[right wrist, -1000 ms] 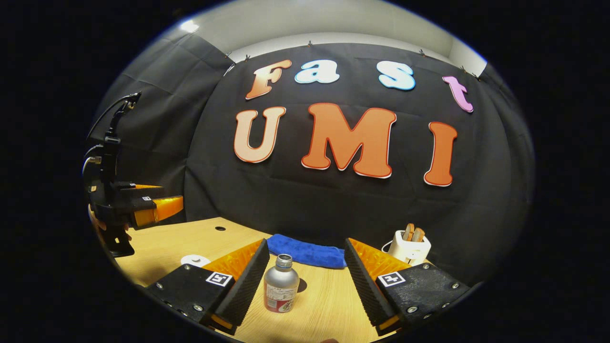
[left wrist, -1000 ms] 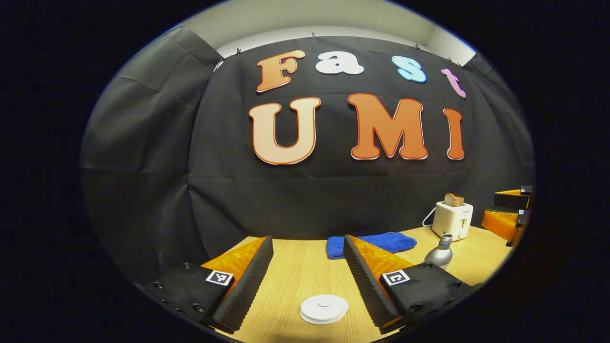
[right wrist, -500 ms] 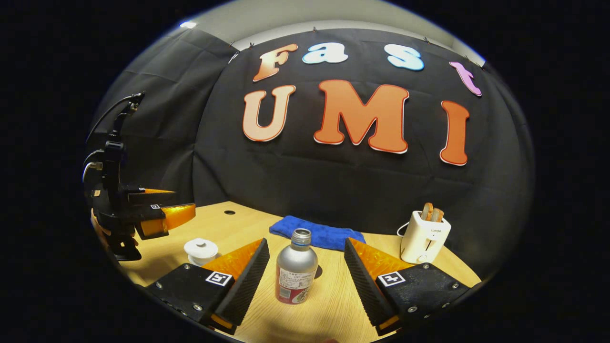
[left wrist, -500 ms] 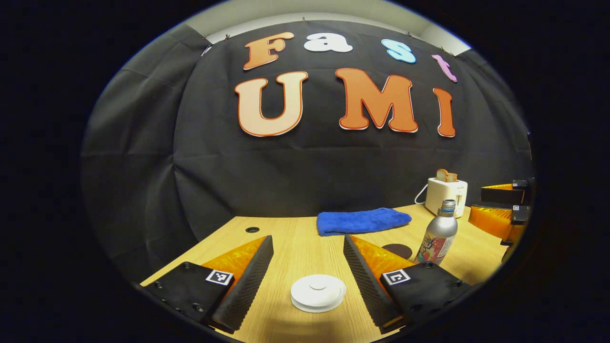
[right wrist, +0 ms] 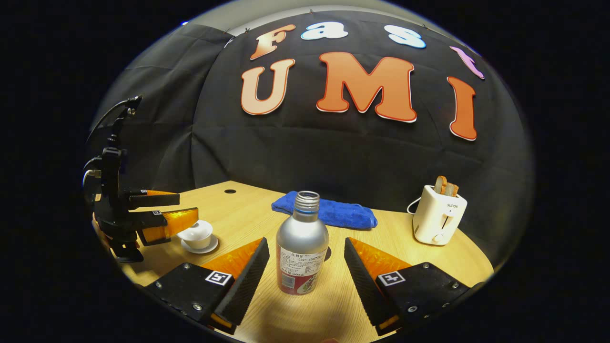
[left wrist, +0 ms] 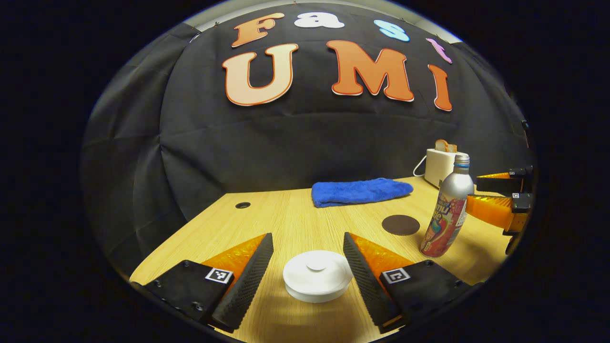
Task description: Open the teacup lid with one hand, grasp the water bottle and pour water into the teacup with the other hand; after pouring, place the water bottle on the coaster and then close the teacup lid.
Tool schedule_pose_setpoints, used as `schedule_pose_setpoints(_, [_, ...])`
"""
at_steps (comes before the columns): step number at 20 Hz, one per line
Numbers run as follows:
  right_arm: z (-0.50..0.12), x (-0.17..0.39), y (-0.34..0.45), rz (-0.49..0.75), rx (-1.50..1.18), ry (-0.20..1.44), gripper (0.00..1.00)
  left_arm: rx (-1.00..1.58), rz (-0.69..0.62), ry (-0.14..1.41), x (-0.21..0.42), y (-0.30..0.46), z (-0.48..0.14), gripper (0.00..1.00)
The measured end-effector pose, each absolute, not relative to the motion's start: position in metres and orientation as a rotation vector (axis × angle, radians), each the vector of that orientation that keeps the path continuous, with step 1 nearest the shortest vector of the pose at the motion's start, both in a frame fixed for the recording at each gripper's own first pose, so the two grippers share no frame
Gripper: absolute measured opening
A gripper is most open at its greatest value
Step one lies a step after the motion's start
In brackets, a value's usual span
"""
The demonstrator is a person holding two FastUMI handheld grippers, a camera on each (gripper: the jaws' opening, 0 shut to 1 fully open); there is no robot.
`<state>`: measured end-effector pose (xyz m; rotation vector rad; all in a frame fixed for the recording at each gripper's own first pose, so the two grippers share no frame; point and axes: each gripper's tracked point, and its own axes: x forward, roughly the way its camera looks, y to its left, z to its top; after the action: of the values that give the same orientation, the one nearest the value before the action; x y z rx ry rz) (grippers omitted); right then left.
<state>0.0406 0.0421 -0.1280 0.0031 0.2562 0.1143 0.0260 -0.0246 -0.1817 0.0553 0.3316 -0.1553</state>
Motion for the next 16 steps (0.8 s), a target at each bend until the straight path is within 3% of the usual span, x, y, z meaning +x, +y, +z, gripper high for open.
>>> schedule_pose_setpoints(3, [-0.137, 0.045, 0.043, 0.123, 0.003, 0.276, 0.96, 0.074, -0.172, 0.365, 0.027, -0.031, -0.195, 0.92])
schedule_pose_setpoints(4, [-0.141, 0.046, 0.043, 0.126, 0.001, 0.282, 0.95, 0.084, -0.169, 0.371, 0.029, -0.032, -0.198, 0.95])
schedule_pose_setpoints(6, [-0.145, 0.046, 0.045, 0.130, -0.009, 0.290, 0.96, 0.097, -0.170, 0.389, 0.029, -0.033, -0.203, 0.73])
schedule_pose_setpoints(7, [-0.148, 0.047, 0.046, 0.133, -0.014, 0.293, 0.96, 0.097, -0.171, 0.397, 0.031, -0.035, -0.205, 0.78])
schedule_pose_setpoints(8, [-0.150, 0.048, 0.045, 0.135, -0.018, 0.296, 0.96, 0.096, -0.172, 0.403, 0.032, -0.036, -0.209, 0.72])
schedule_pose_setpoints(10, [-0.151, 0.049, 0.046, 0.138, -0.023, 0.298, 0.96, 0.099, -0.163, 0.423, 0.033, -0.034, -0.213, 0.74])
schedule_pose_setpoints(13, [-0.154, 0.051, 0.046, 0.141, -0.022, 0.301, 0.96, 0.104, -0.161, 0.422, 0.035, -0.035, -0.214, 0.65])
schedule_pose_setpoints(14, [-0.155, 0.052, 0.045, 0.142, -0.020, 0.302, 0.96, 0.098, -0.159, 0.414, 0.036, -0.036, -0.211, 0.68])
schedule_pose_setpoints(15, [-0.156, 0.052, 0.045, 0.141, -0.018, 0.303, 0.95, 0.103, -0.158, 0.418, 0.037, -0.037, -0.212, 0.55])
schedule_pose_setpoints(16, [-0.156, 0.053, 0.046, 0.142, -0.016, 0.304, 0.96, 0.102, -0.159, 0.414, 0.038, -0.036, -0.212, 0.52])
